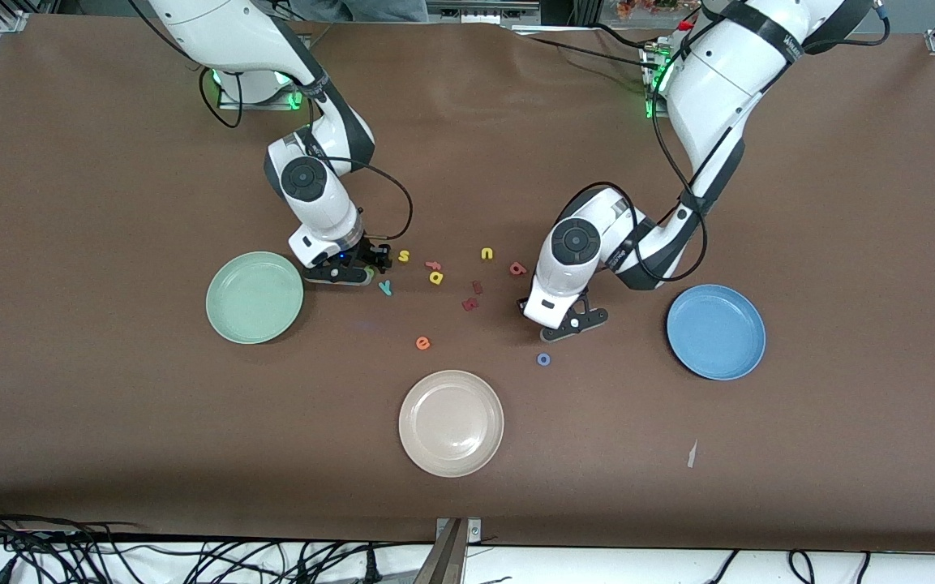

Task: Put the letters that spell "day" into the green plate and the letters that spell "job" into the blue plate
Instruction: 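Drop the green letter on the green plate while the left gripper drops cyan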

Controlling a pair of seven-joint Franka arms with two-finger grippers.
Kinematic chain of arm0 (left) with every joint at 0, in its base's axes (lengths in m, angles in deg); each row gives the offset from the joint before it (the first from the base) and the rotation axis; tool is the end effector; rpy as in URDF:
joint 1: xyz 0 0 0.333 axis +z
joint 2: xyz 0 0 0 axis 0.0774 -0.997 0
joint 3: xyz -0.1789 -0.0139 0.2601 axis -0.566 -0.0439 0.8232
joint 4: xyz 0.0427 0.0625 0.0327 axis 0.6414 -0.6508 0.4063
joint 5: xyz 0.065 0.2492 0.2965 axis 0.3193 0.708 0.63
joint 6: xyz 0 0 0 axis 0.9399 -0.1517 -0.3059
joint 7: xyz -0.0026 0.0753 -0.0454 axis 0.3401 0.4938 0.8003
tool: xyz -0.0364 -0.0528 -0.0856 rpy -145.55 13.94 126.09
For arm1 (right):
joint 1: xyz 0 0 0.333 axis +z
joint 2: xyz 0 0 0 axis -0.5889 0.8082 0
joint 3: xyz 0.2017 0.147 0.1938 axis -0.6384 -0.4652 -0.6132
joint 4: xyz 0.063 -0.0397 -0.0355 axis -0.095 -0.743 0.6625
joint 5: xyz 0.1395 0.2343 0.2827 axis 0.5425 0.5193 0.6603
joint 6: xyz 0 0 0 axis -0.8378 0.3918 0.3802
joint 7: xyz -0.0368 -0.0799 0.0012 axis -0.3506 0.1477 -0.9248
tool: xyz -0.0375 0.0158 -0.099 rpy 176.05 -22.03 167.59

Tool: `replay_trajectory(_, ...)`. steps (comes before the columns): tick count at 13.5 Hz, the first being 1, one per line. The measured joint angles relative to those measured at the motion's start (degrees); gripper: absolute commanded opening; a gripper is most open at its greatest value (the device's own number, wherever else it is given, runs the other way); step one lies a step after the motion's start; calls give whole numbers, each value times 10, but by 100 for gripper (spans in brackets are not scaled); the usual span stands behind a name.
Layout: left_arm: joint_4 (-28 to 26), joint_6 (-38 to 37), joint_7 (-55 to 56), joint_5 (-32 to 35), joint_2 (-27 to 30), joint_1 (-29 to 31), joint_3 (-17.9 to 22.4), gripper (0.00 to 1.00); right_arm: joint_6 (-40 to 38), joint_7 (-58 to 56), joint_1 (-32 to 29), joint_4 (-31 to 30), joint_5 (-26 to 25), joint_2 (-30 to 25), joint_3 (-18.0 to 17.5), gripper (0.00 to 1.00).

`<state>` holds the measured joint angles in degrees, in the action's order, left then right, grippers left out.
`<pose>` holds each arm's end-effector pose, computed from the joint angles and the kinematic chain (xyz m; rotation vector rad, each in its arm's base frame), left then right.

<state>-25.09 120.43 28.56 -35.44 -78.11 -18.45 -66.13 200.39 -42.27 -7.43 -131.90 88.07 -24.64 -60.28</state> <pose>0.5673 -0.3575 0.1727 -3.0888 -0.5624 0.0332 0.4793 0.2991 0.1723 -3.0725 0.1305 -0.0699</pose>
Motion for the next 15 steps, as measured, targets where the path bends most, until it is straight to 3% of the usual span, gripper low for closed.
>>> replay_trajectory(7,1,-6,-4,0,1,4,-1,25,1,0,1,0,-9,-1,2,27)
replay_trajectory(12,35,-110,-112,-32,22,65,-14,24,-1,-4,2,1,-17,-5,6,24)
replay_trajectory(15,47,-196,-239,-46,56,136,-14,24,-47,-58,-2,9,-22,-22,33,24)
